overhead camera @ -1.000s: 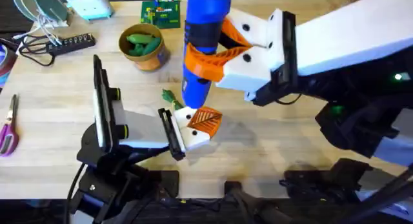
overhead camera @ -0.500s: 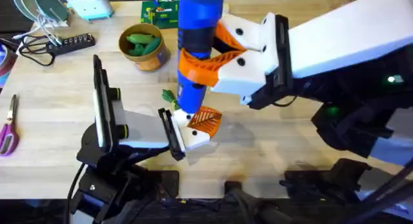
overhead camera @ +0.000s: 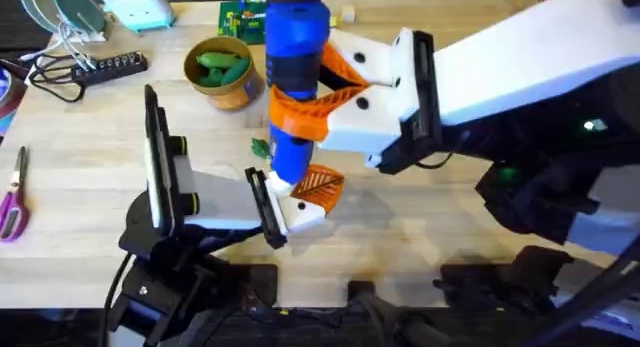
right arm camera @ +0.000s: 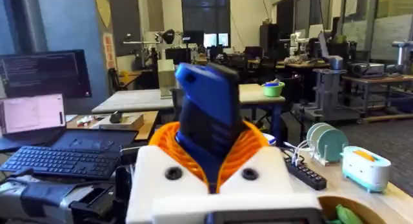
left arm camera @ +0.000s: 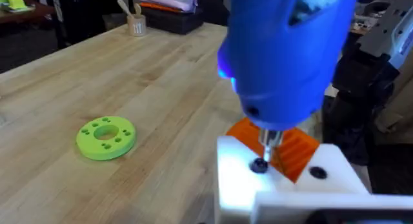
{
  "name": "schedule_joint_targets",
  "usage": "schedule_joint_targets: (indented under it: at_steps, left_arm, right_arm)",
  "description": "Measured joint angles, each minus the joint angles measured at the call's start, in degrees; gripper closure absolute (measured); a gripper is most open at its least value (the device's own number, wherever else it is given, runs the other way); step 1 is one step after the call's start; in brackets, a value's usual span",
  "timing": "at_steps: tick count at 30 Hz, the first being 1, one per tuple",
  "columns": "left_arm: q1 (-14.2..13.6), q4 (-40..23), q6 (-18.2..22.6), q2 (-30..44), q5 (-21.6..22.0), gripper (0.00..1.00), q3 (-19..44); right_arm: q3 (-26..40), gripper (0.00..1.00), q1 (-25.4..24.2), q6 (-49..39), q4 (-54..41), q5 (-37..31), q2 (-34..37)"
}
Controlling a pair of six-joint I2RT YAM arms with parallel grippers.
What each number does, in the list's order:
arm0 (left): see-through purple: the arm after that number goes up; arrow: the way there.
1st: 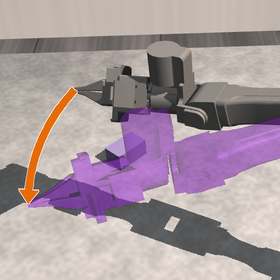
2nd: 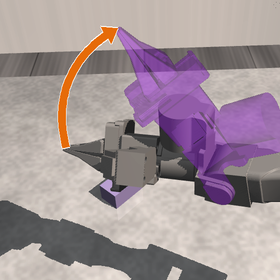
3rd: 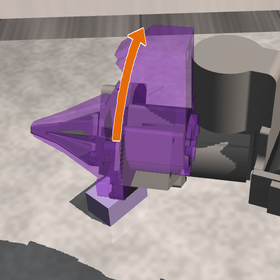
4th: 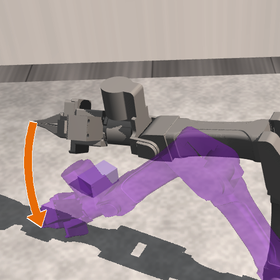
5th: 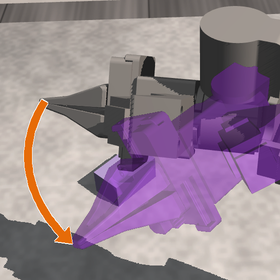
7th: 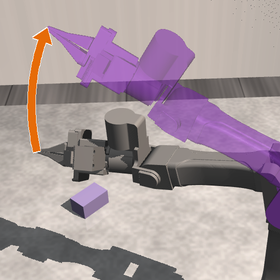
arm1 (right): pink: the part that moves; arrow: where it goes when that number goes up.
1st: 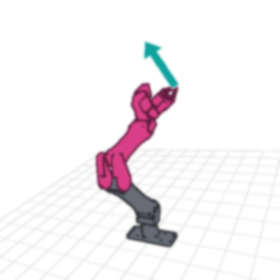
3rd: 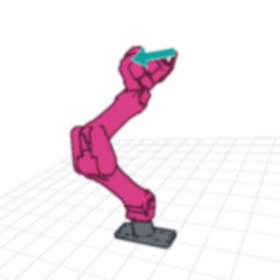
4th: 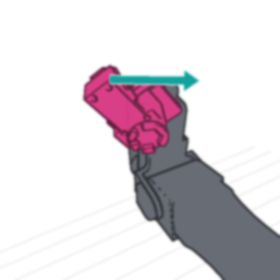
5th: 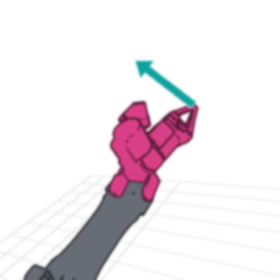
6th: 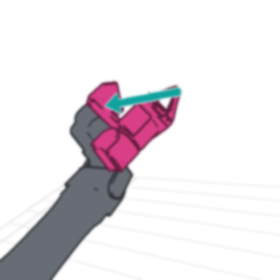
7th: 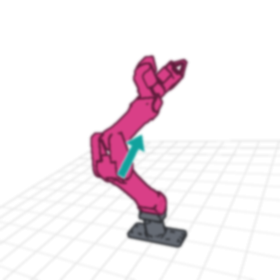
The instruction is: Pick up the gripper from the table and insert it into the empty holder that is missing its gripper. Then pick up a screw, insert it into the mounting hole, and use the screwdriver to tighten it. Finally, clean up the table by picking up the vegetable and placing it into the bucket.
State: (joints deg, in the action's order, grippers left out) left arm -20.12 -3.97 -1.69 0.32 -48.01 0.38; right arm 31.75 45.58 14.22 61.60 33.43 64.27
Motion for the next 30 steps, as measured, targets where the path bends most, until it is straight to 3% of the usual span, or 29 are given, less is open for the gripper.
schedule_joint_targets:
  at_steps: [30]
  left_arm:
    - [0.0, -0.04, 0.0, 0.0, -0.02, 0.995, 0.0]
  right_arm:
    - [0.37, 0.978, 0.0, -0.11, -4.08, -2.16, 0.08]
